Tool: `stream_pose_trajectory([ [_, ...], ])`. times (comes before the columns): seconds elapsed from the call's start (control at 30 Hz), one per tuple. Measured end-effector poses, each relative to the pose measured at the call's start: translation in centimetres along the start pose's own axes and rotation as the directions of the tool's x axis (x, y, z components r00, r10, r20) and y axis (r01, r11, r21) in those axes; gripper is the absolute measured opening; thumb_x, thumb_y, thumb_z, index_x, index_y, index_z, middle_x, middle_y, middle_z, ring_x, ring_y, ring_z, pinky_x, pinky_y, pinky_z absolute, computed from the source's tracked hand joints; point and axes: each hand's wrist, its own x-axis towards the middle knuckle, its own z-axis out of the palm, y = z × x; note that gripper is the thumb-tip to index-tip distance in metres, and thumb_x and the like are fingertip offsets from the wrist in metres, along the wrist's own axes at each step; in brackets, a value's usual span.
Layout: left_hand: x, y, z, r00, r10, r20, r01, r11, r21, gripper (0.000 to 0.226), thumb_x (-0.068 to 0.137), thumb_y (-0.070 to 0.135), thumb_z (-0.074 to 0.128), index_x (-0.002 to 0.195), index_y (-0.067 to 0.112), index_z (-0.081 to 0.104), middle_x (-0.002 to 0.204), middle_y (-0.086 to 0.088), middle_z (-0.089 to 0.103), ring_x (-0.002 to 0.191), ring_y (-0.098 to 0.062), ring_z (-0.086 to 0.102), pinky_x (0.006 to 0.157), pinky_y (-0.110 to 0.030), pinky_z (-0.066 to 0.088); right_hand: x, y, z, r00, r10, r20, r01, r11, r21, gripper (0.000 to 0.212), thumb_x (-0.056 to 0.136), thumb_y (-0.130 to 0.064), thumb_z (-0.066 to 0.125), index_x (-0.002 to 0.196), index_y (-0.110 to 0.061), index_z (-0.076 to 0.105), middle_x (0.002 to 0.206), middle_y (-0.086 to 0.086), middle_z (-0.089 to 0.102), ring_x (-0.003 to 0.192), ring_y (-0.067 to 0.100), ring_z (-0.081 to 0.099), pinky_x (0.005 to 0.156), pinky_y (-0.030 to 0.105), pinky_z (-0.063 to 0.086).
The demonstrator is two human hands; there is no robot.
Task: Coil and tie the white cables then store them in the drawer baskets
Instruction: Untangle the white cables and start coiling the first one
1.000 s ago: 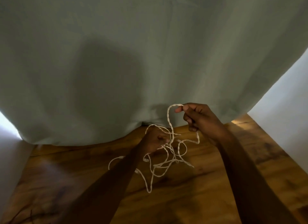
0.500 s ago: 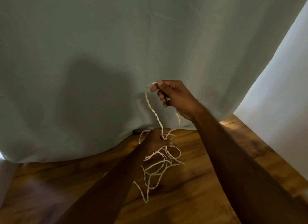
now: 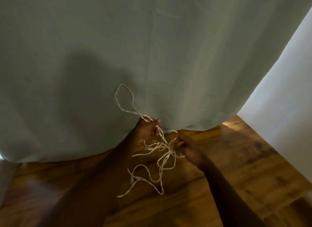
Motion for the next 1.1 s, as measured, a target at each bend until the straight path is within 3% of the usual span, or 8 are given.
stream_pose_trajectory([
  [0.07,0.1,-0.3,-0.2,1.0,0.001,-0.014,-0.001,1.0,0.004,0.023,0.097,0.017,0.06,0.083,-0.001,0.062,0.053,-0.005,0.061,0.046,-0.012,0.06,0.049,-0.022,0.054,-0.3,4.1,1.9,0.992,0.006,0.129,0.033,0.955,-0.294,0.019,0.085,-0.017,0.075,0.098,-0.029,0.069,0.1,-0.01,0.068,0.092,0.002,0.064,0.078,0.017,0.051],
  [0.17,0.1,-0.3,-0.4,0.999,-0.001,-0.037,0.001,1.0,0.008,0.022,0.096,0.016,0.06,0.084,-0.002,0.064,0.059,-0.009,0.061,0.048,-0.012,0.062,0.05,-0.022,0.055,0.1,8.0,2.3,0.999,0.019,0.038,-0.002,0.907,-0.422,0.015,0.091,-0.022,0.069,0.105,-0.018,0.072,0.107,0.0,0.07,0.098,0.011,0.065,0.082,0.017,0.048],
  [0.37,0.1,-2.5,-2.0,0.999,-0.005,-0.047,0.007,0.999,0.037,0.017,0.093,0.019,0.065,0.084,0.004,0.066,0.061,-0.009,0.061,0.051,-0.016,0.059,0.049,-0.027,0.051,1.5,4.3,-1.1,0.961,-0.133,-0.244,0.004,0.884,-0.468,0.027,0.102,-0.026,0.055,0.077,-0.024,0.063,0.067,-0.008,0.059,0.059,0.008,0.055,0.059,0.027,0.039],
  [0.47,-0.1,-4.6,-1.8,0.988,-0.13,-0.08,0.136,0.988,0.069,0.048,0.074,0.059,0.075,0.085,0.012,0.067,0.066,-0.012,0.053,0.055,-0.022,0.051,0.053,-0.031,0.041,2.9,-0.9,-2.0,0.861,-0.333,-0.383,0.138,0.879,-0.456,0.017,0.098,-0.025,0.064,0.09,-0.014,0.074,0.077,-0.005,0.068,0.065,0.007,0.06,0.06,0.019,0.045],
  [0.57,-1.5,-5.1,-1.3,0.948,-0.317,-0.038,0.319,0.945,0.076,0.055,0.081,0.072,0.056,0.101,0.022,0.069,0.066,0.001,0.059,0.057,-0.012,0.049,0.052,-0.025,0.033,4.6,-2.6,-2.4,0.887,-0.291,-0.358,0.091,0.871,-0.483,0.016,0.095,-0.024,0.068,0.096,-0.012,0.077,0.083,-0.003,0.072,0.066,0.004,0.06,0.061,0.015,0.041],
  [0.7,-2.8,-5.6,-1.1,0.938,-0.323,0.125,0.321,0.946,0.04,0.055,0.094,0.066,0.038,0.113,0.027,0.072,0.089,0.003,0.073,0.08,-0.013,0.059,0.062,-0.027,0.035,6.2,-3.2,-3.3,0.831,-0.132,-0.541,-0.042,0.954,-0.296,0.015,0.091,-0.028,0.072,0.088,-0.015,0.079,0.08,-0.006,0.074,0.069,0.002,0.066,0.064,0.013,0.047],
  [0.83,-3.7,-7.2,-0.3,0.942,-0.273,0.195,0.243,0.956,0.163,0.04,0.082,0.058,0.064,0.111,0.032,0.072,0.103,0.003,0.074,0.093,-0.016,0.064,0.059,-0.024,0.036,7.3,-3.7,-1.7,0.819,0.075,-0.569,-0.134,0.989,-0.063,0.015,0.087,-0.025,0.077,0.083,-0.01,0.078,0.071,0.001,0.074,0.06,0.013,0.07,0.066,0.029,0.061],
  [1.1,-3.5,-7.4,1.2,0.988,-0.124,0.092,0.111,0.985,0.13,0.022,0.096,0.021,0.061,0.093,0.003,0.073,0.077,-0.007,0.071,0.058,-0.01,0.056,0.047,-0.018,0.038,7.8,-4.2,1.5,0.899,0.04,-0.436,0.016,0.992,0.123,0.015,0.092,-0.026,0.071,0.098,-0.012,0.073,0.086,0.002,0.074,0.062,0.017,0.072,0.056,0.027,0.06],
])
